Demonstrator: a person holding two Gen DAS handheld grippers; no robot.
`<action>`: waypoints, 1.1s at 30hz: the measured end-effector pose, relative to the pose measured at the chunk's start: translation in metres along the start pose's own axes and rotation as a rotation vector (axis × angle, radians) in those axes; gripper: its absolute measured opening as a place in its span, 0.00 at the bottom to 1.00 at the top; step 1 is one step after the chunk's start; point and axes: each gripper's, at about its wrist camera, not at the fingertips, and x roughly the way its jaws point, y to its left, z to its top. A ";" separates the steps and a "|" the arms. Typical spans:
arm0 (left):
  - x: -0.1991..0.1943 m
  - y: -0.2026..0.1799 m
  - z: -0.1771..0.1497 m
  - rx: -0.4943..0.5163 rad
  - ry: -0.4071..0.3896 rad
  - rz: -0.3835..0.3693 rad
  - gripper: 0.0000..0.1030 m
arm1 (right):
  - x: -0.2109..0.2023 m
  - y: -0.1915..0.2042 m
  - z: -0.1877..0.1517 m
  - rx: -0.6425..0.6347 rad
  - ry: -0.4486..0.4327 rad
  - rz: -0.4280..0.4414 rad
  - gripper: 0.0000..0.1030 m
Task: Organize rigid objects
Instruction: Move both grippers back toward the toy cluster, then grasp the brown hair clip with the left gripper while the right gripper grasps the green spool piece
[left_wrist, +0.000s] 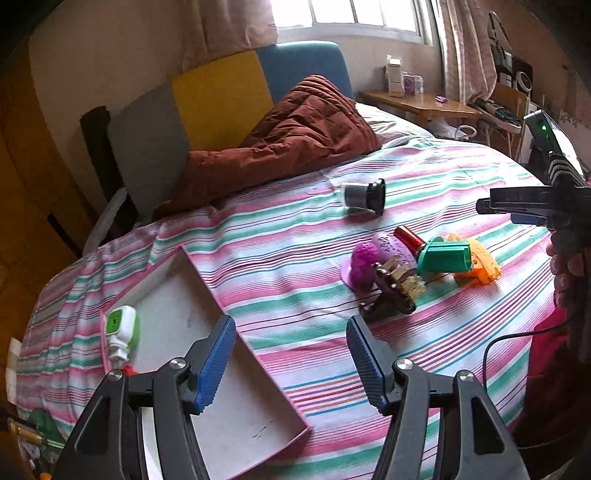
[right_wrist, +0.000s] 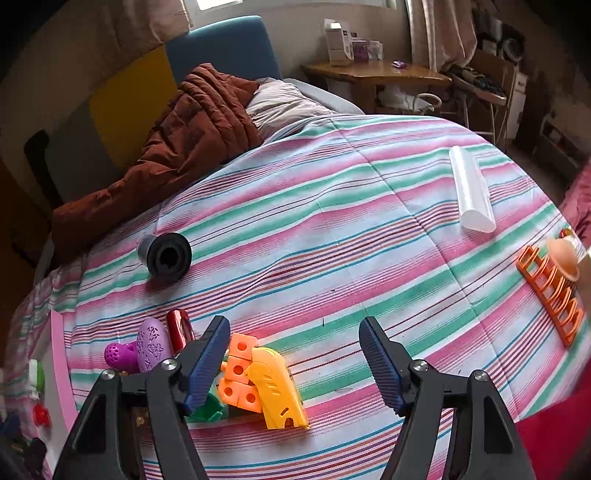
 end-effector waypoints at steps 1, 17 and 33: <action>0.001 -0.001 0.001 0.002 0.001 -0.006 0.61 | 0.000 0.000 0.000 0.003 0.002 0.002 0.71; 0.054 0.010 0.012 -0.189 0.165 -0.242 0.60 | -0.001 -0.003 0.003 0.020 0.006 0.035 0.73; 0.095 -0.039 0.041 -0.188 0.226 -0.355 0.62 | -0.001 -0.006 0.004 0.039 0.010 0.055 0.73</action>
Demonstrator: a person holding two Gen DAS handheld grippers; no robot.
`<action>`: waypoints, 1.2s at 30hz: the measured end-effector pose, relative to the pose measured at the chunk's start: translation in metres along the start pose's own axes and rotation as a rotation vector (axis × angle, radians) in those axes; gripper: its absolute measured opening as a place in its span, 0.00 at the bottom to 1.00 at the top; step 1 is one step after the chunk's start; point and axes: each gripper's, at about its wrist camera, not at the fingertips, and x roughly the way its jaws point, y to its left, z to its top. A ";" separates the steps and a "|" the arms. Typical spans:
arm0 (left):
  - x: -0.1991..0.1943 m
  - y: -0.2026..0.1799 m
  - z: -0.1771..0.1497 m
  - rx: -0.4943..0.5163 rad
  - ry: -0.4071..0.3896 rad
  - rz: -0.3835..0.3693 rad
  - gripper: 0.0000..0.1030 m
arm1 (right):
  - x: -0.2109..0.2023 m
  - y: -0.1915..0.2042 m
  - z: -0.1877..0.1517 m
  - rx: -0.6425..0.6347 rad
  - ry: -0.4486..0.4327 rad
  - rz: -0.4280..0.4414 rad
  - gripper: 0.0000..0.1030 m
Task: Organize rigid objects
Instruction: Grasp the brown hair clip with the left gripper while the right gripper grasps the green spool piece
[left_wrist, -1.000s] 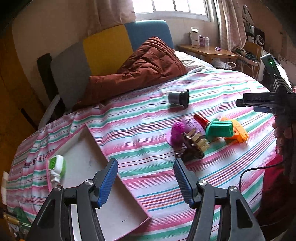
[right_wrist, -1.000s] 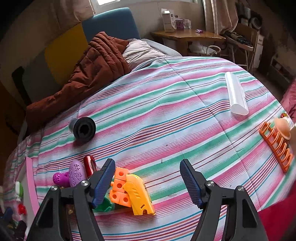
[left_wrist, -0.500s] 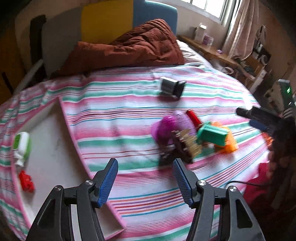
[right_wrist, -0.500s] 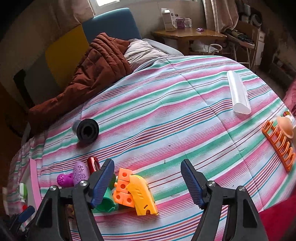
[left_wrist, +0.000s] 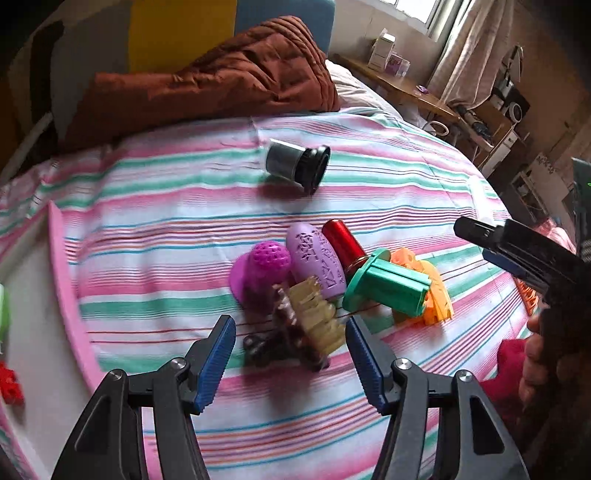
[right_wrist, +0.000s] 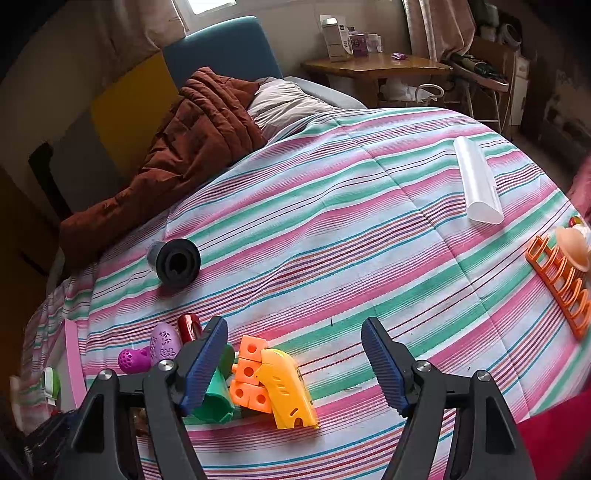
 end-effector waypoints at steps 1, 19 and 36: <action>0.007 0.000 0.001 -0.004 0.011 0.003 0.56 | 0.000 0.000 0.000 0.000 0.000 0.003 0.73; -0.040 0.023 -0.034 0.009 -0.103 -0.048 0.42 | 0.015 0.065 -0.024 -0.320 0.083 0.205 0.58; -0.119 0.059 -0.070 -0.046 -0.224 -0.029 0.42 | 0.043 0.089 -0.060 -0.513 0.267 0.222 0.31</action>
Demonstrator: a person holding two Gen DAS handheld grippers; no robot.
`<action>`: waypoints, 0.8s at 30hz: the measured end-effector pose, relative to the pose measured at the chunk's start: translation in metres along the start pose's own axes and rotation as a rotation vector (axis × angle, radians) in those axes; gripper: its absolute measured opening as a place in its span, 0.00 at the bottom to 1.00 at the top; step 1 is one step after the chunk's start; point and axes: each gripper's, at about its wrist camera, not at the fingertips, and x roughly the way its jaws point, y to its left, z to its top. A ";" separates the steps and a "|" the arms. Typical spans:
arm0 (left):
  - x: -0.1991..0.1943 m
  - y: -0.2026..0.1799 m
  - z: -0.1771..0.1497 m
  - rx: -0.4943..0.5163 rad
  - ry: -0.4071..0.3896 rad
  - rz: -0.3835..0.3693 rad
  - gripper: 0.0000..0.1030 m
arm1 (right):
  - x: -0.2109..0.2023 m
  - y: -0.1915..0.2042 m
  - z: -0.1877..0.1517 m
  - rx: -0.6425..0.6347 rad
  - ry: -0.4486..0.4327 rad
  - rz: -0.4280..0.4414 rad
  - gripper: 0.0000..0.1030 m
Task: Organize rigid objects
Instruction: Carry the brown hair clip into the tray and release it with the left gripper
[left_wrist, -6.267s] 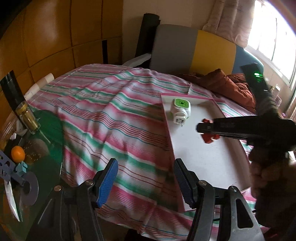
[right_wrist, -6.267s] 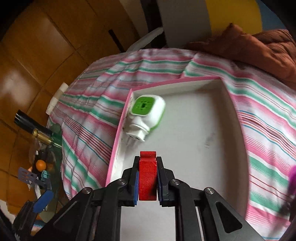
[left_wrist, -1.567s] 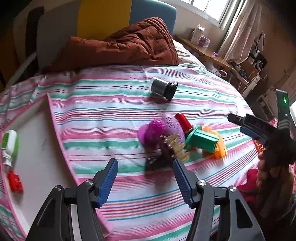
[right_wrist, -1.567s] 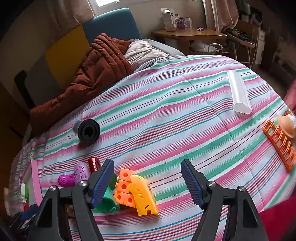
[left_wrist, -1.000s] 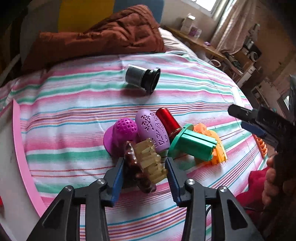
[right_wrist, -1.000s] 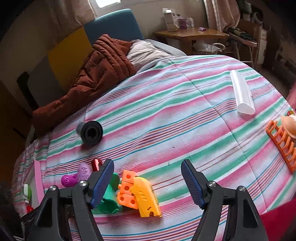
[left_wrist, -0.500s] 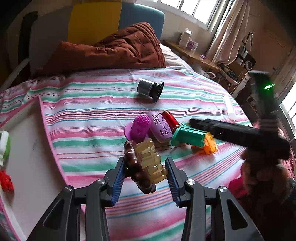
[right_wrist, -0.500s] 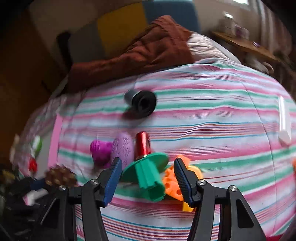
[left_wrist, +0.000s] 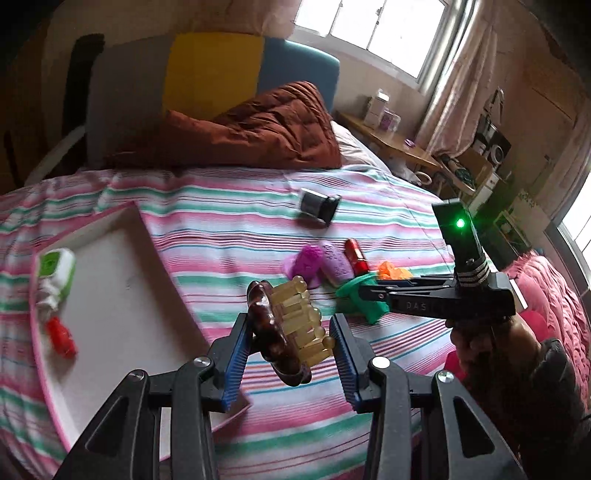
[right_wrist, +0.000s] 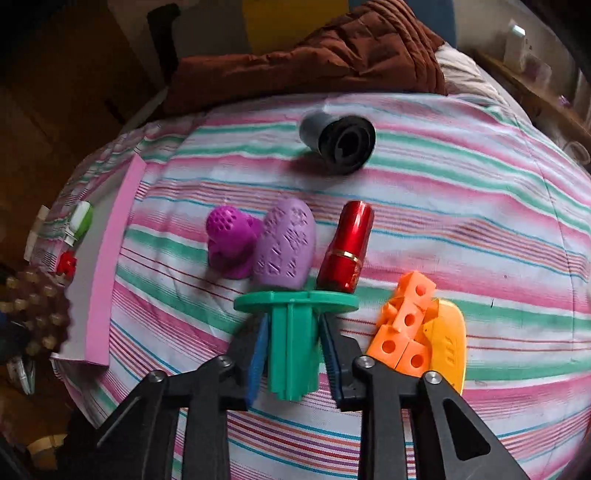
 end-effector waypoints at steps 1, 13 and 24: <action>-0.003 0.005 -0.002 -0.014 -0.003 0.003 0.42 | 0.003 0.001 -0.001 -0.002 0.012 -0.016 0.31; -0.052 0.115 -0.044 -0.270 -0.042 0.170 0.42 | 0.017 0.017 -0.007 -0.096 0.052 -0.113 0.30; -0.035 0.146 -0.021 -0.287 -0.058 0.180 0.42 | 0.018 0.022 -0.009 -0.127 0.043 -0.145 0.30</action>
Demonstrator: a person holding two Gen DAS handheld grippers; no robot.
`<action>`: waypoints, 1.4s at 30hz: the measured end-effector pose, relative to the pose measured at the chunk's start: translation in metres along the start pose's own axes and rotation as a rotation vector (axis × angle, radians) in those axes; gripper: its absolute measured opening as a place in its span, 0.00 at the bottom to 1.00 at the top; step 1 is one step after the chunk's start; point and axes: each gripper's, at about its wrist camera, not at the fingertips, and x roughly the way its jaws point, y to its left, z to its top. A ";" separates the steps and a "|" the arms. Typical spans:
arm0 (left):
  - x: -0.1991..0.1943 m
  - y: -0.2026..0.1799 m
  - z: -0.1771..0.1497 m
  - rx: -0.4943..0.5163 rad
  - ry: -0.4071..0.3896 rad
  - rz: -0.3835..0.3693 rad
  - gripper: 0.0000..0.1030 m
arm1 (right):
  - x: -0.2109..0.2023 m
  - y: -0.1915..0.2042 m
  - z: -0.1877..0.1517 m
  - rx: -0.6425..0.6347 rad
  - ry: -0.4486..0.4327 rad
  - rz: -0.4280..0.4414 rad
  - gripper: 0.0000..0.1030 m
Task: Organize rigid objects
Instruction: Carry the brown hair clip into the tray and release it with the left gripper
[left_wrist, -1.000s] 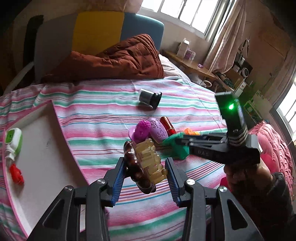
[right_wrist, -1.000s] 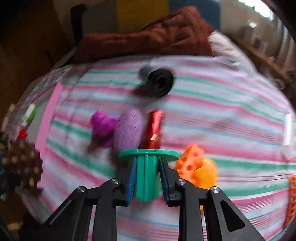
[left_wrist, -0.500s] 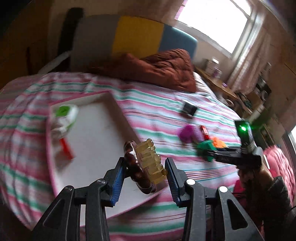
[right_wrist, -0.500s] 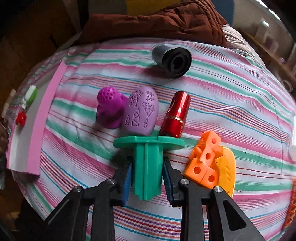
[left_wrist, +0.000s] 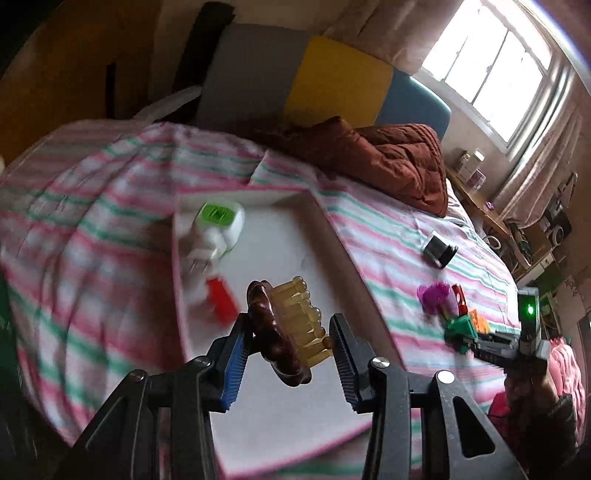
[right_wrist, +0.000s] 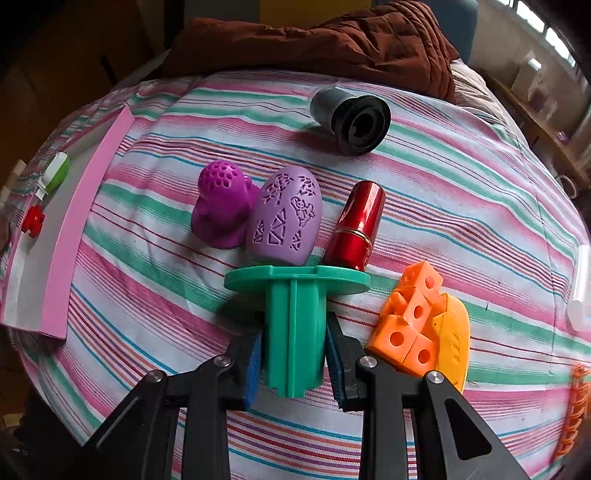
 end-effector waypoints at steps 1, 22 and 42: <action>0.009 -0.004 0.010 0.017 -0.005 0.001 0.42 | 0.000 0.000 0.000 -0.002 -0.001 -0.002 0.30; 0.096 0.005 0.081 0.041 0.024 0.107 0.54 | 0.001 -0.004 0.002 0.003 -0.005 -0.008 0.29; -0.018 -0.053 -0.019 0.171 -0.120 0.239 0.55 | 0.000 0.005 -0.001 -0.036 -0.016 -0.053 0.29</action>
